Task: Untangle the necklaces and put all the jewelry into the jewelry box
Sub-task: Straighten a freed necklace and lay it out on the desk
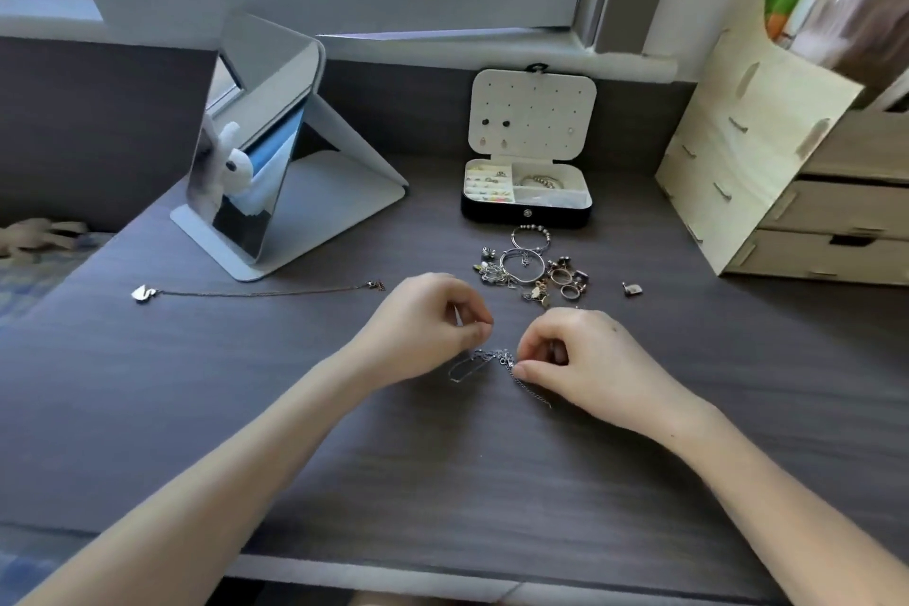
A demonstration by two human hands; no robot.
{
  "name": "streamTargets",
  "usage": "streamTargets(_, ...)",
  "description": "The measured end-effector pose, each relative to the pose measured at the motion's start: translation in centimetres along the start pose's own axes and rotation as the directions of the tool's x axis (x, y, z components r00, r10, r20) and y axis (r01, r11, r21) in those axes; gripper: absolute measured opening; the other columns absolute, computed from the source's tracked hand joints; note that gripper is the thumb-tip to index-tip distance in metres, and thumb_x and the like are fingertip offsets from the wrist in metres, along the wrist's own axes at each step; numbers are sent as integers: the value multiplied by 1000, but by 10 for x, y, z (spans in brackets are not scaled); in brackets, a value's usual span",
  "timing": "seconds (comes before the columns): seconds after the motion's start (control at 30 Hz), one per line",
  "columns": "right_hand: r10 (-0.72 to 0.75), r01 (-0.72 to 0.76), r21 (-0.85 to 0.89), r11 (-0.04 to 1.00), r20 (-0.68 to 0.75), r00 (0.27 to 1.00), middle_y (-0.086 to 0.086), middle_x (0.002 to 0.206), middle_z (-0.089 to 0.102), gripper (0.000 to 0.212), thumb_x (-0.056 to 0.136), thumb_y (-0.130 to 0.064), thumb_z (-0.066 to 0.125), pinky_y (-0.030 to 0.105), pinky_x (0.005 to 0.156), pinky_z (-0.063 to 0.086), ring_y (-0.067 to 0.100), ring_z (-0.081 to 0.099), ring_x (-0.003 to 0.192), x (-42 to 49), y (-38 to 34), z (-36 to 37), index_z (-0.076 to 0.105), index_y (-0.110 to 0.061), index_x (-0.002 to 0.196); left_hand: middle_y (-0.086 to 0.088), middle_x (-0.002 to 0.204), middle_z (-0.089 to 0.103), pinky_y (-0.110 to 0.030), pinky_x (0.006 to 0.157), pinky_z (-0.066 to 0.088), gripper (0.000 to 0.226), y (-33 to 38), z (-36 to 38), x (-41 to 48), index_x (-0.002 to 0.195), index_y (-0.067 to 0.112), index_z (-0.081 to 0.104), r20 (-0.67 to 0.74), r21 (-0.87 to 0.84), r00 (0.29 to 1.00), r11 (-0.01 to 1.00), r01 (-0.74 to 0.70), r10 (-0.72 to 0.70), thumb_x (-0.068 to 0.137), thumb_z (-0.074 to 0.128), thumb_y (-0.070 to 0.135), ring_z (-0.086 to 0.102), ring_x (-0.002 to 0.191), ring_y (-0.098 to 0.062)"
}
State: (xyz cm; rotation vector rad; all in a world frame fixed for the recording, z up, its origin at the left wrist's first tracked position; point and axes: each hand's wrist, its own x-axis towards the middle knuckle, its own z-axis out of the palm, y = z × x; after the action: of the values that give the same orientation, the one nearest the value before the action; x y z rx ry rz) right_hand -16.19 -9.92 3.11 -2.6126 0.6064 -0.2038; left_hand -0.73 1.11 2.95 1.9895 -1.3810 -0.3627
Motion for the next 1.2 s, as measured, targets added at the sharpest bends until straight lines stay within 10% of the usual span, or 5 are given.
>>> streamTargets(0.23,-99,94,-119,988,-31,995,-4,95,57,11,93,-25,55,26,85,35,16,49,97,0,3,8,63,-17,93,-1,80,70,-14,60,37,8,0,3,6,85,15,76,47,-139,999,990,8,-2,83,70,19,52,66,-5)
streamTargets(0.57,-119,137,57,989,-245,962,-16,77,51,8,91,-19,58,7,69,33,0,47,72,2,-11,-31,63,-17,84,17,60,60,-9,55,33,14,34,-21,7,90,12,74,136,-251,986,966,-59,96,88,65,24,48,56,4)
streamTargets(1.2,-189,224,61,973,-352,917,-12,68,57,12,91,-14,58,12,60,39,2,52,69,-5,-38,-71,58,-20,81,3,72,70,-23,67,48,6,56,-33,-3,80,15,73,15,-435,999,900,-20,30,76,76,18,60,68,-5)
